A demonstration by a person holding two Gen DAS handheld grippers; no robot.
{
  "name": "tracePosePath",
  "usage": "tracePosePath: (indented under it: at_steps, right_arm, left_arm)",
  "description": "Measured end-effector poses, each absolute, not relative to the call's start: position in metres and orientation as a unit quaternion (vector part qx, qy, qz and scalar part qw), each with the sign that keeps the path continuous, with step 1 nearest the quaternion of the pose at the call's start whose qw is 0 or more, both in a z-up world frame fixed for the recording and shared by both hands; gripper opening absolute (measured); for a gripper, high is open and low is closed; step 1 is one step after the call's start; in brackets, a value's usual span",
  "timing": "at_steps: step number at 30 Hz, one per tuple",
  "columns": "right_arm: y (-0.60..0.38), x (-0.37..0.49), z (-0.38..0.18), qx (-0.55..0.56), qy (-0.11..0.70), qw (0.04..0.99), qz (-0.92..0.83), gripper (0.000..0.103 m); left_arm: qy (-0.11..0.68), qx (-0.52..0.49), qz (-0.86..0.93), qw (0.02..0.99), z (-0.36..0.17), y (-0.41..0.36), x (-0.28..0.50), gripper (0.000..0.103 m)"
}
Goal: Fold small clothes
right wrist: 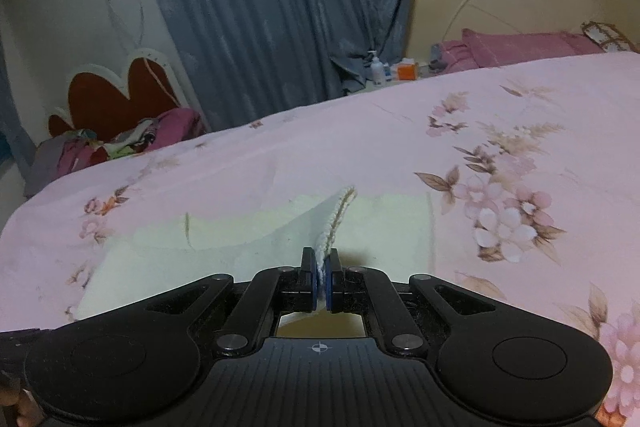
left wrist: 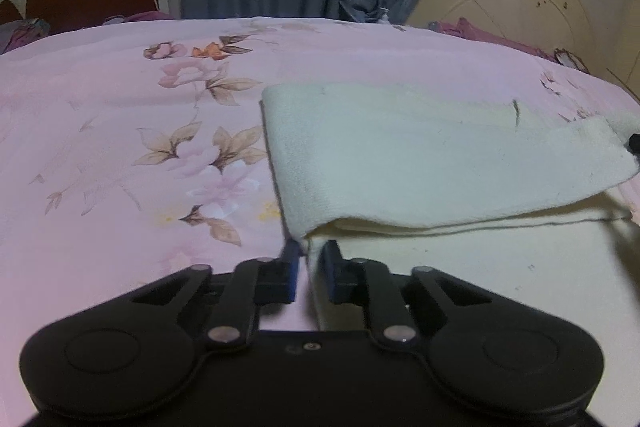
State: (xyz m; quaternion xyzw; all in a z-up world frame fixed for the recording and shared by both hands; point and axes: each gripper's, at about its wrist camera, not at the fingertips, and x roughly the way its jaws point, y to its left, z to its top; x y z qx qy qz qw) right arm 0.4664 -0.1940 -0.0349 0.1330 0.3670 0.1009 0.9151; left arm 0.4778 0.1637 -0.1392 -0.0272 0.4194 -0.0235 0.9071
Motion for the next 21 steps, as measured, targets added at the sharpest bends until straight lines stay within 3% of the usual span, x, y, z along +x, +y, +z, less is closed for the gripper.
tracePosePath:
  at_steps: [19, 21]
  right_arm:
    - [-0.215, 0.469, -0.091, 0.12, 0.433, 0.891, 0.071, 0.003]
    - [-0.216, 0.467, -0.088, 0.114, 0.437, 0.889, 0.07, 0.003]
  left_arm:
    - [0.431, -0.018, -0.035, 0.901, -0.138, 0.164, 0.481, 0.011]
    - [0.436, -0.018, -0.038, 0.899, -0.134, 0.166, 0.48, 0.019]
